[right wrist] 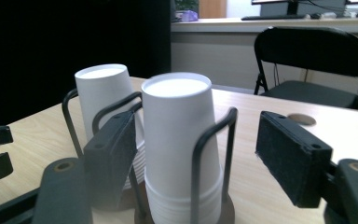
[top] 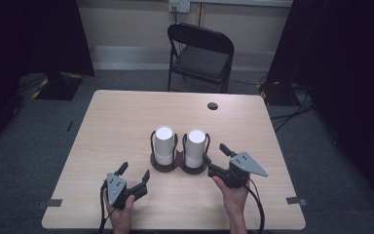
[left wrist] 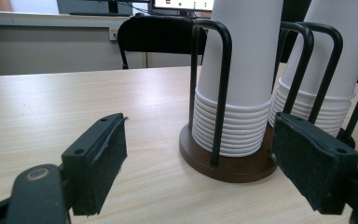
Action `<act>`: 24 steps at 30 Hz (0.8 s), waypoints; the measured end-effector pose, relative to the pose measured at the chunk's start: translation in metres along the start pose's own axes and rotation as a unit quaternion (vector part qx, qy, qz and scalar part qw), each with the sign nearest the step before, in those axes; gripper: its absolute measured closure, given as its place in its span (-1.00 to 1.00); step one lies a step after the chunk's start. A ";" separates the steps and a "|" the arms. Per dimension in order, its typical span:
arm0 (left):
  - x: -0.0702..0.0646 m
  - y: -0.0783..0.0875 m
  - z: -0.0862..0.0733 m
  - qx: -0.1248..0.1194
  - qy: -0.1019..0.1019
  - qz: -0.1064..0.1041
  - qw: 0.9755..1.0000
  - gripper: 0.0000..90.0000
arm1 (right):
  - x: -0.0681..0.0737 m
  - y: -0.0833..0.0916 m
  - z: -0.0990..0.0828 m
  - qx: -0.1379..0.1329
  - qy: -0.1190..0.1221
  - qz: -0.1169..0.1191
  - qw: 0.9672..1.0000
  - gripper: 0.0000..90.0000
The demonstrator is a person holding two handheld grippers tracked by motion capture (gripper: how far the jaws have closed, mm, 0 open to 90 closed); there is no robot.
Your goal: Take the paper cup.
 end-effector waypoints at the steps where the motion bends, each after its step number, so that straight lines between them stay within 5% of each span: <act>1: 0.000 0.000 0.000 0.000 0.000 0.000 1.000 -0.59 | 0.001 -0.002 0.001 -0.001 0.005 0.002 1.000 -0.38; 24: 0.000 0.000 0.000 -0.001 0.000 0.000 1.000 -0.57 | 0.011 -0.047 0.016 0.005 0.024 0.033 0.999 -0.41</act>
Point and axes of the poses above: each handheld gripper's, and its own axes: y roughly backward along the jaws, z roughly out of its top, x roughly to its left, the point moved 6 cm from there along -y, roughly forward along the jaws, and after that the axes turned 8 degrees about -x, right-handed, at the moved point
